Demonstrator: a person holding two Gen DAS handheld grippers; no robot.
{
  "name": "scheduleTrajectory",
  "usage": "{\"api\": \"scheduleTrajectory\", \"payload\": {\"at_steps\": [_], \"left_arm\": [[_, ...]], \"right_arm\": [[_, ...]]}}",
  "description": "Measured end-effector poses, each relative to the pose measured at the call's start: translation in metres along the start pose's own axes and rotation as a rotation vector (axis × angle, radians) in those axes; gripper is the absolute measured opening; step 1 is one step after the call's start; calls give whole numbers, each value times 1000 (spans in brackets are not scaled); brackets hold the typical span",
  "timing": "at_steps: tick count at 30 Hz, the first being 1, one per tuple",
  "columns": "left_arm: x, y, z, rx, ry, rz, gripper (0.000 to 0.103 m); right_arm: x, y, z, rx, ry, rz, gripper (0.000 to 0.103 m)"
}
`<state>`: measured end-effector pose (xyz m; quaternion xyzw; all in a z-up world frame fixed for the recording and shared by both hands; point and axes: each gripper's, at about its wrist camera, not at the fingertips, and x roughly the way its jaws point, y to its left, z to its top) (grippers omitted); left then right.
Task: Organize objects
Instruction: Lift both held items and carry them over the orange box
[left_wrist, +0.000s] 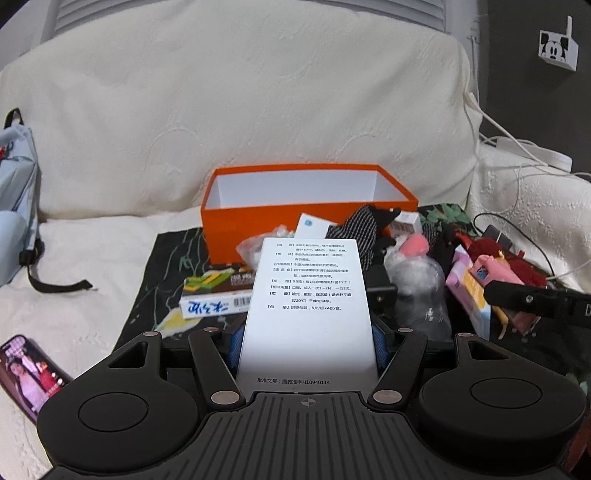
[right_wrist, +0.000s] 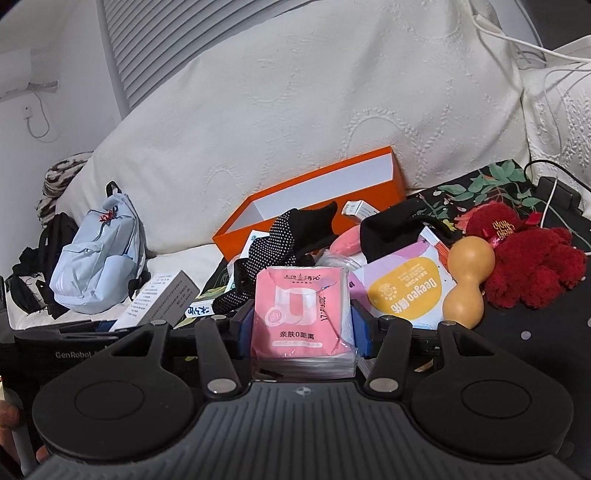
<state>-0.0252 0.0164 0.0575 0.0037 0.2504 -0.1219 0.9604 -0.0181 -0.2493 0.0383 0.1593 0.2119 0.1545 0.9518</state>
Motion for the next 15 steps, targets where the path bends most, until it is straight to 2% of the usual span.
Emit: {"api": "scheduleTrajectory", "payload": {"at_steps": [15], "left_arm": [[-2, -29, 65, 8, -93, -44, 103]], "right_arm": [[-1, 4, 44, -38, -67, 19, 58]]}}
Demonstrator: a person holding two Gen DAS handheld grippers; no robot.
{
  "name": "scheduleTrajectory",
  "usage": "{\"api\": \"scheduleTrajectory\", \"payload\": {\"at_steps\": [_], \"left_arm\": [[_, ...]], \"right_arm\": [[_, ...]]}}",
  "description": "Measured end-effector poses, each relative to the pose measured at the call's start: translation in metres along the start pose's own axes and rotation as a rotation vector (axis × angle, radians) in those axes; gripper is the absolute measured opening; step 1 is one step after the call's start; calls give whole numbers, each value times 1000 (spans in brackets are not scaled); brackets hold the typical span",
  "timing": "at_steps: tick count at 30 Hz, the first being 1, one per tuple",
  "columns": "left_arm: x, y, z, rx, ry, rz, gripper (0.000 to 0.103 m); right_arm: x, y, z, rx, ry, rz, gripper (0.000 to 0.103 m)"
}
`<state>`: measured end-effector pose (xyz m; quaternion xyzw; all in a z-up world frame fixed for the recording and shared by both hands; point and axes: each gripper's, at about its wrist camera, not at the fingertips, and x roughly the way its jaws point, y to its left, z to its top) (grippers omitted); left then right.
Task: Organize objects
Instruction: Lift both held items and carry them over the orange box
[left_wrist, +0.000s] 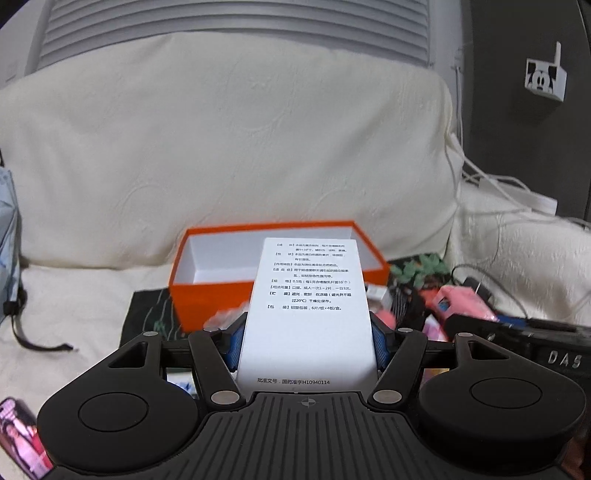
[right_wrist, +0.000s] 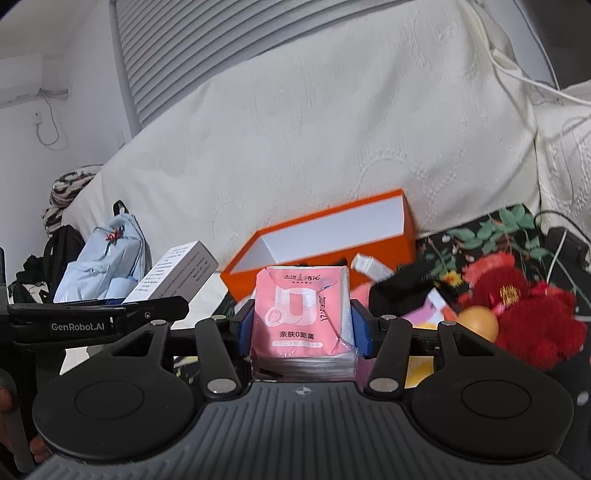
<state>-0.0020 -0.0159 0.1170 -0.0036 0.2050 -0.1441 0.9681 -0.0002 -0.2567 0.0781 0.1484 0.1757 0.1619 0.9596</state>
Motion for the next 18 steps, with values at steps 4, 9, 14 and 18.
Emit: {"api": "scheduleTrajectory", "payload": {"at_steps": [4, 9, 14, 18], "left_arm": [[8, -1, 14, -6, -7, -4, 103], [18, -1, 25, -9, -5, -4, 103], [29, 7, 42, 1, -9, 9, 103], [44, 21, 63, 1, -4, 36, 103]], "right_arm": [[5, 1, 14, -8, -9, 1, 58], [14, 0, 28, -7, -7, -1, 58], [29, -4, 41, 9, 15, 0, 58], [41, -6, 52, 14, 24, -4, 58]]}}
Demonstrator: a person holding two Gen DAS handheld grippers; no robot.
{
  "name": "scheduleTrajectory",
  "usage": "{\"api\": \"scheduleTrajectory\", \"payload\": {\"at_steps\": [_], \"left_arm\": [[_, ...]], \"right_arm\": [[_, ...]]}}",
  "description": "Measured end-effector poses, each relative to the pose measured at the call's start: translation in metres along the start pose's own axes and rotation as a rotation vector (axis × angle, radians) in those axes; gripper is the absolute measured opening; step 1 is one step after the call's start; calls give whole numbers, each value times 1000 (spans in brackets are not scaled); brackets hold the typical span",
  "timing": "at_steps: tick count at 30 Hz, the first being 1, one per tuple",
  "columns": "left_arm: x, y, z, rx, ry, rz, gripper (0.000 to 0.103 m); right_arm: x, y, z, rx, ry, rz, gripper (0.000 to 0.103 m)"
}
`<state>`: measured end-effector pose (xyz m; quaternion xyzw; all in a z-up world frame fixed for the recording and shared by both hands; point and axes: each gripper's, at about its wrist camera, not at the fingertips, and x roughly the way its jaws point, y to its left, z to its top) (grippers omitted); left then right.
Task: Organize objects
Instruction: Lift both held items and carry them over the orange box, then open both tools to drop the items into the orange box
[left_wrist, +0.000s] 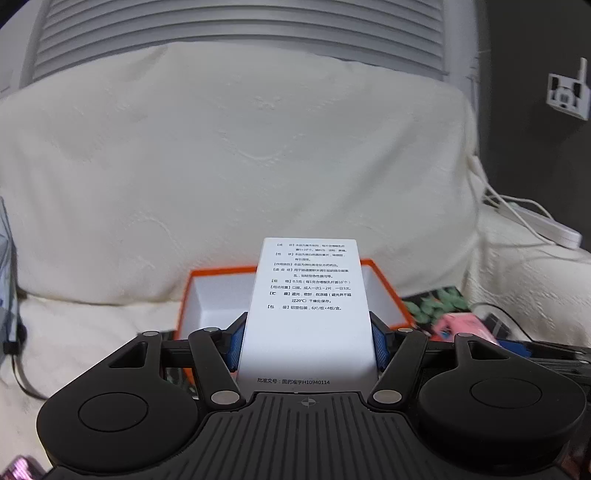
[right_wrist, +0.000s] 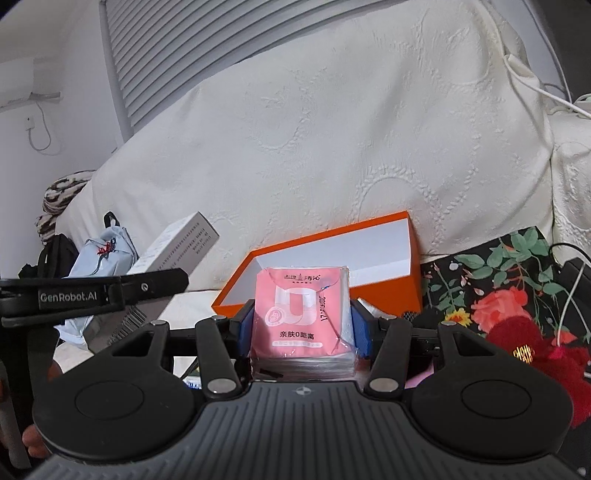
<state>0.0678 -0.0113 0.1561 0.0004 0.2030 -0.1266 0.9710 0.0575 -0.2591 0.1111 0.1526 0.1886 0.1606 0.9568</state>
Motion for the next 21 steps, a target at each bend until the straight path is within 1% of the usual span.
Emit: {"api": "scheduleTrajectory", "payload": {"at_steps": [4, 7, 11, 16, 19, 21], "left_arm": [[21, 15, 23, -14, 7, 32, 103], [41, 27, 38, -47, 23, 29, 103], [84, 36, 50, -69, 65, 36, 103], [144, 45, 50, -73, 132, 76, 103], [183, 52, 46, -79, 189, 100, 103], [207, 59, 40, -94, 241, 107, 103]], "right_arm": [[16, -4, 15, 0, 2, -1, 58], [35, -7, 29, -1, 9, -4, 58], [66, -8, 49, 7, 13, -4, 58], [124, -7, 64, 8, 53, -24, 58], [160, -7, 70, -6, 81, -49, 58], [181, -7, 72, -29, 103, -65, 60]]}}
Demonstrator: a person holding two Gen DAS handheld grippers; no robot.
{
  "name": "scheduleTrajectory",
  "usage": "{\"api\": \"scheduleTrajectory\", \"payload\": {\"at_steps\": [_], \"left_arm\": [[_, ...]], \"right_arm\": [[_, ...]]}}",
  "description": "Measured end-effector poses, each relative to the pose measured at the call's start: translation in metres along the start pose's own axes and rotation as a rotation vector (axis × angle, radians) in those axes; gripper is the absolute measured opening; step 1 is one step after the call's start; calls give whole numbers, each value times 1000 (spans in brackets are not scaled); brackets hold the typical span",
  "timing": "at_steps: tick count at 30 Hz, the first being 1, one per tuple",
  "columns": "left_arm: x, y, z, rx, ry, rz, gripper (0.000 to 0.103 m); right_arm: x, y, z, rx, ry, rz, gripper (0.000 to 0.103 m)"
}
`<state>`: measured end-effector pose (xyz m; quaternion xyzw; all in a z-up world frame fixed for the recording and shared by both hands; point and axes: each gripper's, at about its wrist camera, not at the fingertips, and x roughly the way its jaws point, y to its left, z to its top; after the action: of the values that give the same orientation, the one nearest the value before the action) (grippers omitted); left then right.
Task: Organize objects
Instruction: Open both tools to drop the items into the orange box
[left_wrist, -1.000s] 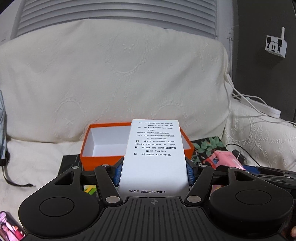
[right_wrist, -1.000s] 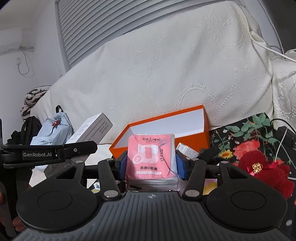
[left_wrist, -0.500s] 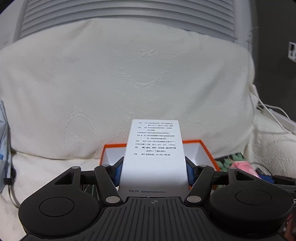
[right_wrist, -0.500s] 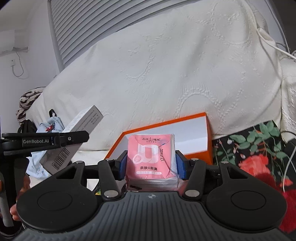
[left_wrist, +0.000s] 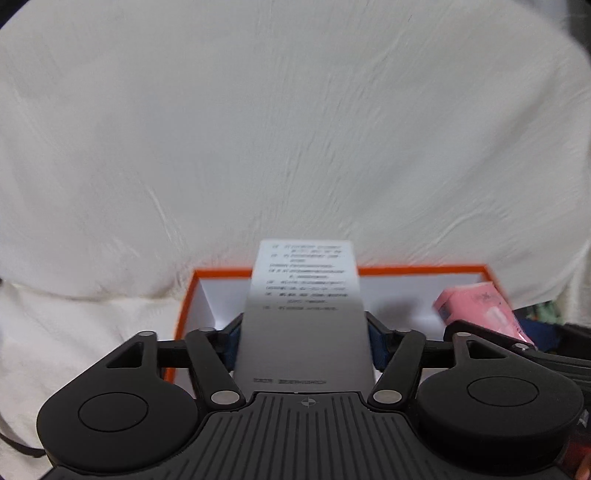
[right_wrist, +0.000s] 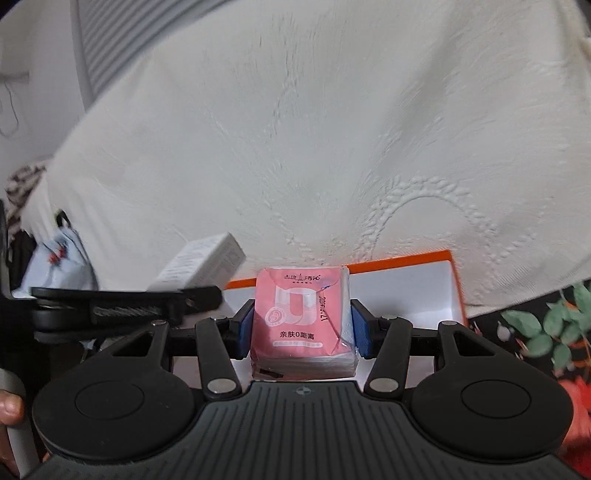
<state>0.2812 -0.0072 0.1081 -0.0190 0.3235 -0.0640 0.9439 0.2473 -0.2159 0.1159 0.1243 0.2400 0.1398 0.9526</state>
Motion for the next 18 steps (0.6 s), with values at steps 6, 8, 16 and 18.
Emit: {"api": "scheduleTrajectory", "payload": {"at_steps": [6, 8, 16, 18], "left_arm": [[2, 16, -10, -79, 46, -36, 103], [-22, 14, -14, -60, 8, -35, 103], [-126, -7, -100, -8, -133, -100, 103], [-130, -20, -125, 21, -112, -105, 103]], "right_arm": [[47, -9, 3, -15, 140, -67, 84], [35, -15, 3, 5, 129, -66, 85], [-110, -41, -14, -2, -97, -22, 102], [-150, -49, -35, 20, -170, -44, 103]]}}
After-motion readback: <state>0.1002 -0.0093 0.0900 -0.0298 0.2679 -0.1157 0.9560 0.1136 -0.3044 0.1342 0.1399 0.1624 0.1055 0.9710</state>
